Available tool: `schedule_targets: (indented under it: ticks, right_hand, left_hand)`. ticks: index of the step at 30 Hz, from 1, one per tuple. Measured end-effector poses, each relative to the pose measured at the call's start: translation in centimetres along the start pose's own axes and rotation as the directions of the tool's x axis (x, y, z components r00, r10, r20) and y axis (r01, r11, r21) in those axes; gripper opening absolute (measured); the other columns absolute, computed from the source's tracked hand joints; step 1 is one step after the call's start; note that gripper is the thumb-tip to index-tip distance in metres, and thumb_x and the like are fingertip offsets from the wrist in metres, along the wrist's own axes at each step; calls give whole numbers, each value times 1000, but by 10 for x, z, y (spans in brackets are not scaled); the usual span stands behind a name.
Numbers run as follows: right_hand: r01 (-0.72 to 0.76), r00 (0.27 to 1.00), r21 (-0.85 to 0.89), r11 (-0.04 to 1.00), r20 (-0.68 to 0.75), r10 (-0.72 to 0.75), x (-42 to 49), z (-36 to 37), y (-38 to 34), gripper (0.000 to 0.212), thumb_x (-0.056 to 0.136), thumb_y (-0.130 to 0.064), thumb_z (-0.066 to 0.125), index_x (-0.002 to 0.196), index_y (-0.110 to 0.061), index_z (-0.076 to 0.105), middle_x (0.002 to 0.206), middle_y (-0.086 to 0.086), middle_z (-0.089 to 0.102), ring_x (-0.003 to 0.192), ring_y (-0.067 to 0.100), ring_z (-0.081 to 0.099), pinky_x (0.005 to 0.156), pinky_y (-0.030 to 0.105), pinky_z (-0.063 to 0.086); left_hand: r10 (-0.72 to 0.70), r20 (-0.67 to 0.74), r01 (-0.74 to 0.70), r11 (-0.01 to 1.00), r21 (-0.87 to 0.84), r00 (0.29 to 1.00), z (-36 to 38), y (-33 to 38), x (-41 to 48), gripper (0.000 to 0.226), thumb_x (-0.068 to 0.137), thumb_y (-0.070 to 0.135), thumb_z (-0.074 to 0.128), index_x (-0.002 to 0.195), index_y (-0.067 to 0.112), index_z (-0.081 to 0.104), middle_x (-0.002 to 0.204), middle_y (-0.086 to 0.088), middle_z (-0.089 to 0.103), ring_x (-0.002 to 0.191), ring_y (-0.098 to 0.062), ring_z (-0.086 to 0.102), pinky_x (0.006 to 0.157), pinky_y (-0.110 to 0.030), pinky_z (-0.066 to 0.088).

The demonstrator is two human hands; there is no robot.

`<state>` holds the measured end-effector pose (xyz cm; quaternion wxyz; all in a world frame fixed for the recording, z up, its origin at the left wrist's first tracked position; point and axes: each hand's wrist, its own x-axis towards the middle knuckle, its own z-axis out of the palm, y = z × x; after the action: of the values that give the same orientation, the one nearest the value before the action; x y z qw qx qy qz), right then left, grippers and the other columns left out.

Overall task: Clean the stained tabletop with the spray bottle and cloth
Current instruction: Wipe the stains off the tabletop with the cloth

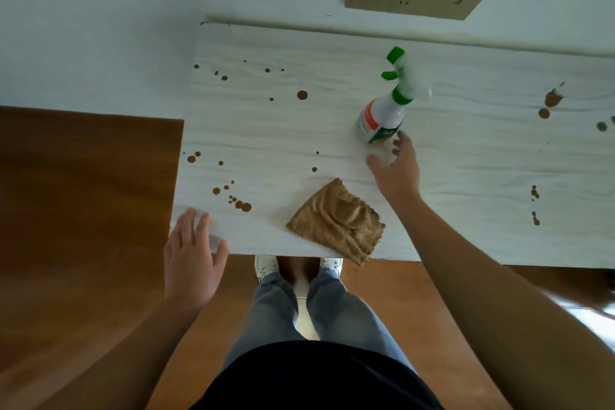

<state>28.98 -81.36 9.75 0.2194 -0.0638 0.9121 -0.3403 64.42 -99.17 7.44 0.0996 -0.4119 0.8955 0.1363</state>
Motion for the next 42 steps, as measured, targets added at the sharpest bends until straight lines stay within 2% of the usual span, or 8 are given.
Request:
schedule_targets:
  ticks: [5, 9, 14, 18, 25, 31, 37, 42]
  right_hand:
    - [255, 965, -154, 955, 100, -242, -68, 14, 35, 48, 92, -24, 65, 138, -18, 55, 141, 1, 54, 132, 19, 46, 109, 40, 43]
    - [563, 823, -239, 791, 253, -509, -101, 33, 47, 45, 89, -20, 69, 133, -16, 62, 138, 1, 57, 130, 24, 48, 108, 48, 46]
    - [626, 775, -391, 674, 406, -484, -105, 48, 51, 55, 97, -32, 60, 150, -25, 45, 160, -1, 34, 148, 27, 27, 119, 40, 15]
    - [651, 757, -432, 623, 425, -497, -91, 55, 41, 57, 102, -37, 48, 156, -23, 34, 164, 3, 26, 152, 27, 19, 124, 42, 9]
    - [516, 854, -535, 669, 257, -453, -28, 104, -25, 57, 105, -35, 36, 158, -17, 26, 167, 8, 17, 155, 26, 8, 127, 42, -1]
    - [536, 841, -569, 624, 295, -454, -43, 151, -54, 62, 105, -33, 30, 160, -11, 13, 168, 13, 6, 156, 29, 0, 127, 45, -4]
    - [709, 705, -487, 510, 500, -503, -112, 148, -27, 64, 104, -36, 34, 161, -13, 13, 169, 11, 6, 156, 27, 0, 125, 45, -5]
    - [814, 577, -403, 418, 633, -515, -140, 120, 9, 62, 103, -36, 38, 159, -17, 21, 168, 6, 13, 156, 24, 4, 126, 49, 10]
  left_hand:
    - [7, -26, -7, 1000, -2, 1000, 0, 1, -2, 63, 96, 37, 63, 149, 10, 42, 161, -19, 36, 150, -39, 34, 111, -57, 44]
    - [17, -4, -17, 1000, 0, 1000, -1, -2, -3, 64, 98, 40, 60, 151, 11, 40, 163, -17, 33, 152, -38, 31, 114, -56, 41]
    - [24, 7, -24, 1000, 7, 1000, -1, -3, -3, 64, 100, 43, 55, 153, 13, 38, 165, -17, 30, 154, -37, 28, 117, -55, 37]
    - [25, -13, -25, 1000, -13, 1000, 2, -4, -4, 63, 100, 42, 55, 154, 12, 38, 166, -16, 30, 154, -36, 27, 119, -54, 37]
    - [24, -55, -26, 999, -35, 998, 8, -7, -2, 61, 104, 48, 47, 153, 13, 38, 166, -15, 29, 155, -34, 25, 122, -51, 33]
    - [13, -96, -16, 999, -30, 995, 17, -8, -4, 65, 102, 52, 43, 154, 14, 38, 167, -13, 28, 155, -32, 24, 122, -52, 33]
    - [34, -93, -34, 999, -4, 995, 16, -10, -4, 65, 103, 51, 41, 155, 13, 37, 167, -15, 26, 156, -33, 21, 122, -53, 32]
    - [88, -105, -87, 996, 18, 991, 14, -18, -3, 63, 104, 53, 46, 153, 14, 40, 165, -16, 32, 154, -34, 28, 121, -50, 32]
